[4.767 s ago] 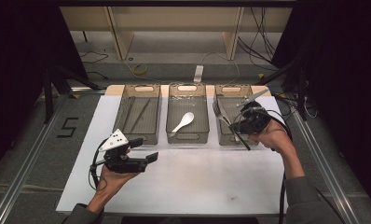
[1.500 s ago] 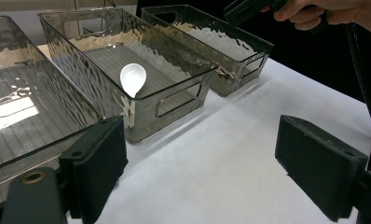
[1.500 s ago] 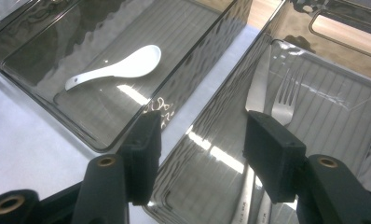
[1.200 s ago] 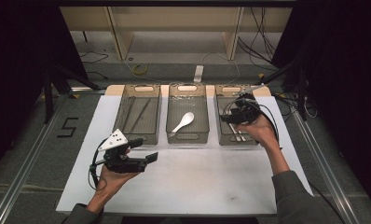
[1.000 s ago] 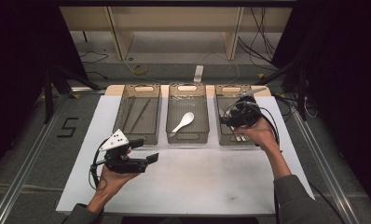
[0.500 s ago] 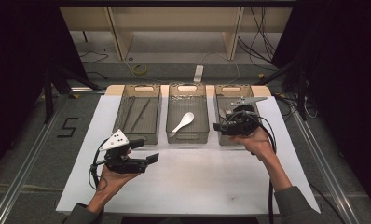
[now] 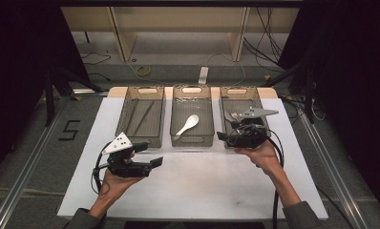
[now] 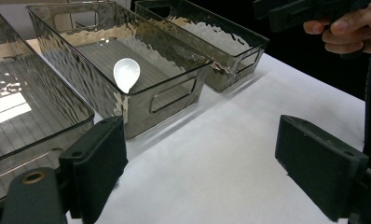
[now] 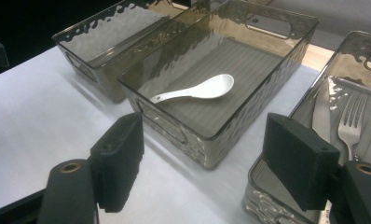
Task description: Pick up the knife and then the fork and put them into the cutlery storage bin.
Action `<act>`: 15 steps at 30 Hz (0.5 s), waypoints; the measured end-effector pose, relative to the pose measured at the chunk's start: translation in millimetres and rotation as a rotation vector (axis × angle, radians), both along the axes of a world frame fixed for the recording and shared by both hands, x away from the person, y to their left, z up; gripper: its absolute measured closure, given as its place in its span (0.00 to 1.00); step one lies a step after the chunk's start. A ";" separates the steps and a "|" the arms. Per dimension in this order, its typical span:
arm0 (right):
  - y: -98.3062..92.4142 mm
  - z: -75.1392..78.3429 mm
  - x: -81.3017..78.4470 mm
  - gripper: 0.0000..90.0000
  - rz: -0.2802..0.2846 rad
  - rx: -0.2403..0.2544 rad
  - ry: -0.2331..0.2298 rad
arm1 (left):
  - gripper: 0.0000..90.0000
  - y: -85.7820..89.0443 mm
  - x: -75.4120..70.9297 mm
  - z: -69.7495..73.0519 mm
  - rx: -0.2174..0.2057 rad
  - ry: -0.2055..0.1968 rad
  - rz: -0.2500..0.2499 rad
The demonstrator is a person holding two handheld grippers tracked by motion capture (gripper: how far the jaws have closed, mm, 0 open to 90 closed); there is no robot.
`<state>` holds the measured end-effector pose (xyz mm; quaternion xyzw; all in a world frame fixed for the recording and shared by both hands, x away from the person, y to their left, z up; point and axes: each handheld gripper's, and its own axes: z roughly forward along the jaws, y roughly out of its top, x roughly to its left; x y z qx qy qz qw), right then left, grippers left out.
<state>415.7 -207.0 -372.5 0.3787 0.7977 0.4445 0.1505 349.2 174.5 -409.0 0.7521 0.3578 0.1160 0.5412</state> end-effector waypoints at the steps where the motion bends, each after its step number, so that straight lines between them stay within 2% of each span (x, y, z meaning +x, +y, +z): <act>1: -0.3 -1.4 -2.0 0.33 0.002 0.004 -0.001 | 0.18 0.0 0.1 -0.1 -0.003 0.002 -0.001; 15: -3.9 -11.2 -29.1 0.32 0.025 0.096 -0.035 | 0.18 -0.7 -0.2 -0.4 -0.004 0.011 -0.010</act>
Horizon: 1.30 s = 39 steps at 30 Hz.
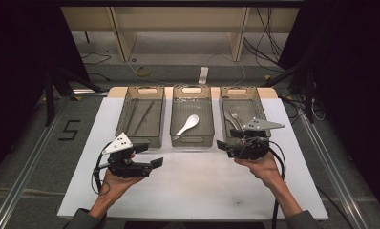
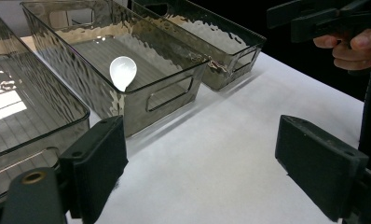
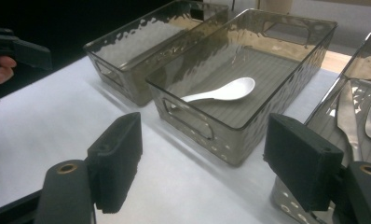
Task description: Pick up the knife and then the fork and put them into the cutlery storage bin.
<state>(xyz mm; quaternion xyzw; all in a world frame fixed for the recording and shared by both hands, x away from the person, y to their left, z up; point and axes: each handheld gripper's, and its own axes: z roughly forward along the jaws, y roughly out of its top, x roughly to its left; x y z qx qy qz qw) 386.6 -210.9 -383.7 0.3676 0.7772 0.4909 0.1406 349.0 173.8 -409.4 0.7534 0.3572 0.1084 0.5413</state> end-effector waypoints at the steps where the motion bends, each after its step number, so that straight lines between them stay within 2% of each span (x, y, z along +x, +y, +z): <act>1: -0.7 -1.2 -2.0 0.32 0.002 0.006 -0.002 | 0.18 -0.2 0.0 -0.1 0.000 0.000 0.000; 11: -9.4 -11.3 -22.3 0.30 -0.009 0.054 -0.023 | 0.18 1.1 0.2 -0.3 -0.001 0.012 -0.008; 15: -12.1 -18.1 -28.7 0.29 -0.011 0.054 -0.012 | 0.18 0.8 -0.4 -0.4 -0.001 0.016 -0.007; 18: -14.1 -22.8 -33.9 0.29 -0.012 0.048 -0.021 | 0.18 1.3 -0.3 -0.5 -0.004 0.020 -0.009; 26: -21.6 -27.7 -46.7 0.28 -0.025 0.054 -0.036 | 0.18 1.7 -1.3 -1.0 -0.004 0.021 -0.004; 39: -31.5 -39.6 -61.5 0.27 -0.045 0.071 -0.027 | 0.18 1.1 -4.2 -3.5 0.008 0.035 -0.015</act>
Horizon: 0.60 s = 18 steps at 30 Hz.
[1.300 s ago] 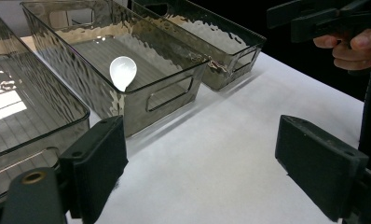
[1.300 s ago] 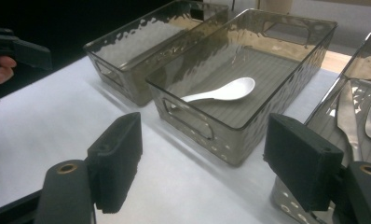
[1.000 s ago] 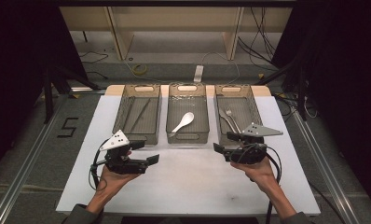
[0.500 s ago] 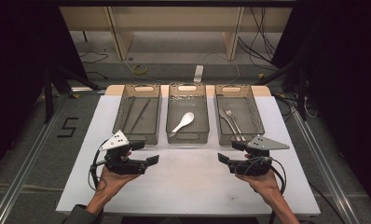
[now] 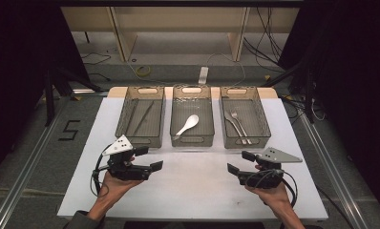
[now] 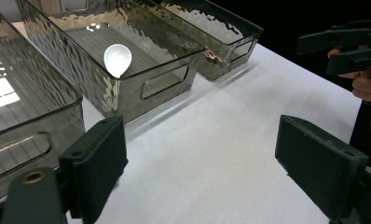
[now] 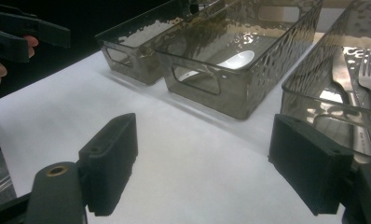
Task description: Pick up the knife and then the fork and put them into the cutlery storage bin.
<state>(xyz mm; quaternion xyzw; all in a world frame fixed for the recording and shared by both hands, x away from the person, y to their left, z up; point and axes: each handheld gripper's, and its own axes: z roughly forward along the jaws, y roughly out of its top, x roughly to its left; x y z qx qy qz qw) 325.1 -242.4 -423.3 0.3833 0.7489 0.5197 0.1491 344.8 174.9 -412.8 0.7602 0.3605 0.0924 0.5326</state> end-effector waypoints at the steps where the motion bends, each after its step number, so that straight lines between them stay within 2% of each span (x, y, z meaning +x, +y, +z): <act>1: -1.0 -0.8 -1.6 0.27 -0.003 -0.002 -0.001 | 0.18 0.0 -0.1 -0.1 0.002 -0.001 -0.002; 8: -7.0 -4.9 -7.0 0.26 -0.015 0.003 0.009 | 0.18 -1.0 0.6 -0.6 0.001 0.004 -0.003; 18: -6.4 -3.8 -7.3 0.26 -0.014 -0.001 -0.010 | 0.18 -0.8 0.6 -0.3 0.000 0.004 -0.006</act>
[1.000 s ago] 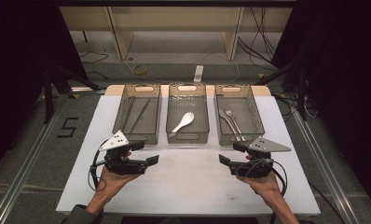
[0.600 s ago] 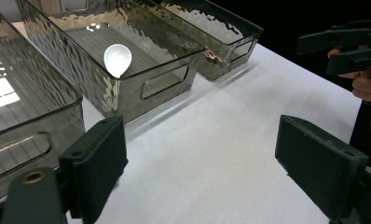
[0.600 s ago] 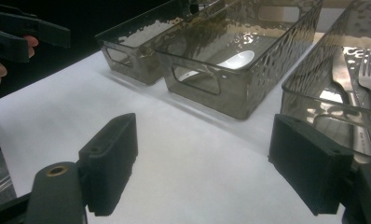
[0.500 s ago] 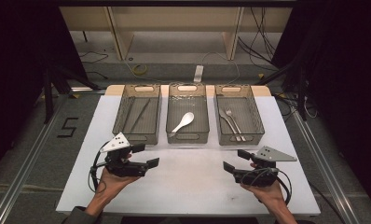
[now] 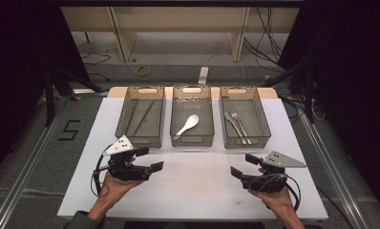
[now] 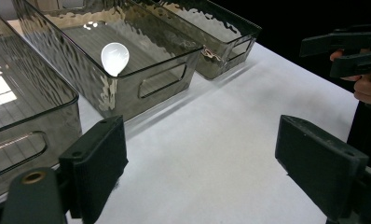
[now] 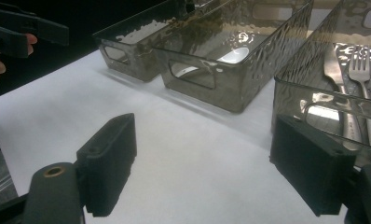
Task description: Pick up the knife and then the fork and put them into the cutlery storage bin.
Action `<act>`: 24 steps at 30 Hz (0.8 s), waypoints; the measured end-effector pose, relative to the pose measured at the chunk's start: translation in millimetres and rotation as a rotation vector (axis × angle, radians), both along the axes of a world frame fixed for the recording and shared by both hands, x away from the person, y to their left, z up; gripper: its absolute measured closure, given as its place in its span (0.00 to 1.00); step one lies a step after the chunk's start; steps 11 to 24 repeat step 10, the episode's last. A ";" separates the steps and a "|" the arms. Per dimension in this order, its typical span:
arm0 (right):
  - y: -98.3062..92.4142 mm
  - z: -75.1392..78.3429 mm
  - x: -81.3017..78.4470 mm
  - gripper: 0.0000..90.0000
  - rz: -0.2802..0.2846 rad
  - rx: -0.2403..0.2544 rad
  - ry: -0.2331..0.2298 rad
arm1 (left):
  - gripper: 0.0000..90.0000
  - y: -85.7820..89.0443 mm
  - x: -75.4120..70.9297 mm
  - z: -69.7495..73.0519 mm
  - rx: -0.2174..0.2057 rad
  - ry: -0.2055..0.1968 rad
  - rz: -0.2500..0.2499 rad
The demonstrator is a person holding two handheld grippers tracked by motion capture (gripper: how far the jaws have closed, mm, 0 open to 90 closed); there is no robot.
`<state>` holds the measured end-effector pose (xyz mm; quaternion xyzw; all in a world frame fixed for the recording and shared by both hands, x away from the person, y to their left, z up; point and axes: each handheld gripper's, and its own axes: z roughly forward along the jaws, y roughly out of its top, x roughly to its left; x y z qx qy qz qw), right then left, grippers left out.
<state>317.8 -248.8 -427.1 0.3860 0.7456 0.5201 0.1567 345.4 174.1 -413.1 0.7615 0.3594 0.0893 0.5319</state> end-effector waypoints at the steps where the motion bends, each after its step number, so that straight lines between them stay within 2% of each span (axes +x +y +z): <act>1: 0.2 -0.1 0.1 0.26 0.001 -0.001 -0.001 | 0.18 -0.2 -0.1 0.0 -0.001 -0.001 0.000; 24: -1.0 1.4 -0.3 0.26 -0.004 -0.005 -0.013 | 0.18 -1.4 0.2 -0.4 0.000 0.003 -0.001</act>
